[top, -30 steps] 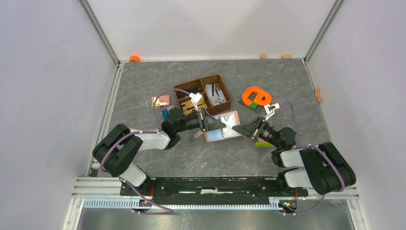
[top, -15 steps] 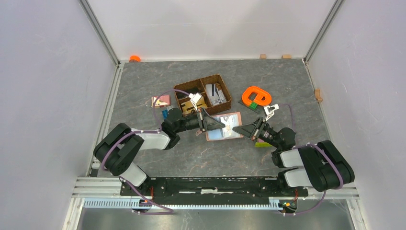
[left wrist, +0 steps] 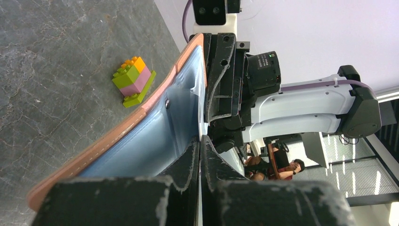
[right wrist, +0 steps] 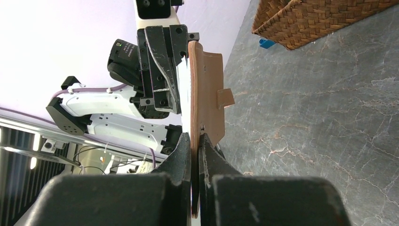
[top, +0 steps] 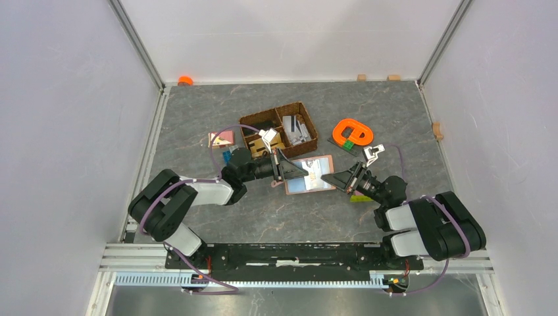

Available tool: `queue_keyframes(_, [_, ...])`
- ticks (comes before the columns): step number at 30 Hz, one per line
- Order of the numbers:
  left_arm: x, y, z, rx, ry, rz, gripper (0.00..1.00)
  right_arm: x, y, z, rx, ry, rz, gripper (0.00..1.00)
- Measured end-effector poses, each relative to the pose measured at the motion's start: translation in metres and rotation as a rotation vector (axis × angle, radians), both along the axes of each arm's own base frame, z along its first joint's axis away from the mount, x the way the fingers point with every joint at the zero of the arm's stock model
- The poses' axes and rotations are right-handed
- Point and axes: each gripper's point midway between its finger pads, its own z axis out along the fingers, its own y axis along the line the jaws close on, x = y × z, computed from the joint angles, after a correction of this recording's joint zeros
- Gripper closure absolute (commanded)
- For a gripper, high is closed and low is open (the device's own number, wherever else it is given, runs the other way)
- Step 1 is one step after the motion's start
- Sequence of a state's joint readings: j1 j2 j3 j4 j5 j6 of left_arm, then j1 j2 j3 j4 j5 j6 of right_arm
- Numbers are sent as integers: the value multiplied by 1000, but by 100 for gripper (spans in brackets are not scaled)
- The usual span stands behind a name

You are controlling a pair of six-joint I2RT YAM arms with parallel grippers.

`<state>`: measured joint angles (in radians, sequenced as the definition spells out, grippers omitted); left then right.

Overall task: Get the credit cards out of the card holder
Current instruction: Remove the credit card from the card holder.

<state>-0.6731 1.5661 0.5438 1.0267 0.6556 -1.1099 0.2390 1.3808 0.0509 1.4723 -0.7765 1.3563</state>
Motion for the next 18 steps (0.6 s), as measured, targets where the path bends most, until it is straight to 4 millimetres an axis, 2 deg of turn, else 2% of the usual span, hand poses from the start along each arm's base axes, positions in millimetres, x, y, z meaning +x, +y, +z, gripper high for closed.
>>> queue_keyframes(10, [1, 1, 0, 0, 0, 3, 97, 1, -1, 2, -5, -22, -7, 100])
queue_keyframes(18, [4, 6, 4, 24, -12, 33, 98, -1, -3, 12, -19, -114, -17, 100])
